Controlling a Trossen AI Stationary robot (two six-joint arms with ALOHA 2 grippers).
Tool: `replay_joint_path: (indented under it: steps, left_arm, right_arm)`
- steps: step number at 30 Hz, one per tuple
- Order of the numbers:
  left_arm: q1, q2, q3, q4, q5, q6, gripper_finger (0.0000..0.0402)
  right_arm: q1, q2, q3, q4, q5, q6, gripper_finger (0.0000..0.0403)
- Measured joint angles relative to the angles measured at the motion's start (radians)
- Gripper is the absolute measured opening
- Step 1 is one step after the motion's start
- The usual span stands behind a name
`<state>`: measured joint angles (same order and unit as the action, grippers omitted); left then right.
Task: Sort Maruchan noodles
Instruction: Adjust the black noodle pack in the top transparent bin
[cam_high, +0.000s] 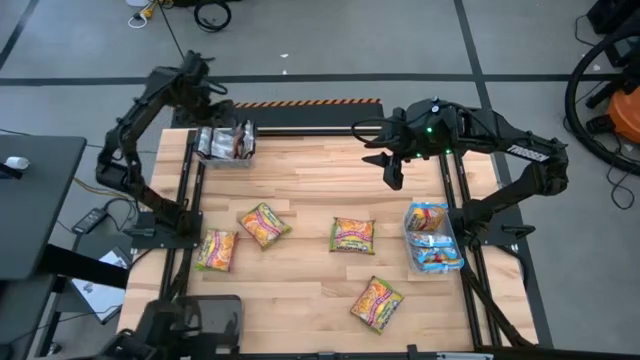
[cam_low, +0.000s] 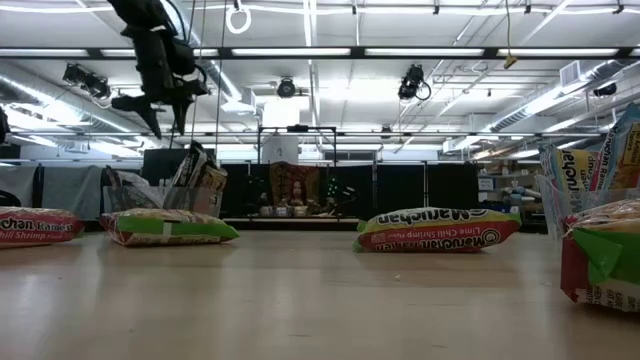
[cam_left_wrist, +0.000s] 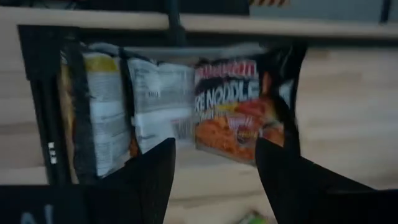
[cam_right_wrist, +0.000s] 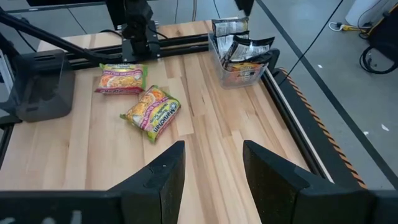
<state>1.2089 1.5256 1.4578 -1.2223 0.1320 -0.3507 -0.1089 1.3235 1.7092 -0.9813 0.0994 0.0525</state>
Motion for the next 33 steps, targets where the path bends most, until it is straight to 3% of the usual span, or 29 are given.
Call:
replay_joint_path:
  steps: [3, 12, 18, 25, 33]
  left_arm:
    - [-0.015, -0.003, -0.035, 0.025, -0.061, -0.044, 0.0223]
    - [-0.171, 0.069, -0.147, 0.070, -0.486, -0.146, 0.0177]
    - [-0.166, 0.110, -0.235, 0.119, -0.434, -0.261, 0.0160]
    - [-0.189, 0.122, -0.267, 0.184, -0.553, -0.298, 0.0157]
    - [-0.181, 0.149, -0.273, 0.188, -0.530, -0.385, 0.0157]
  right_arm:
    - [0.000, 0.000, -0.008, 0.016, 0.000, -0.001, 0.0168]
    - [0.000, 0.001, -0.116, 0.050, 0.000, 0.027, 0.0168]
    - [0.002, 0.000, -0.172, 0.086, -0.015, 0.053, 0.0168]
    - [0.005, 0.000, -0.193, 0.089, -0.052, 0.094, 0.0168]
    - [0.005, 0.000, -0.193, 0.090, -0.060, 0.096, 0.0168]
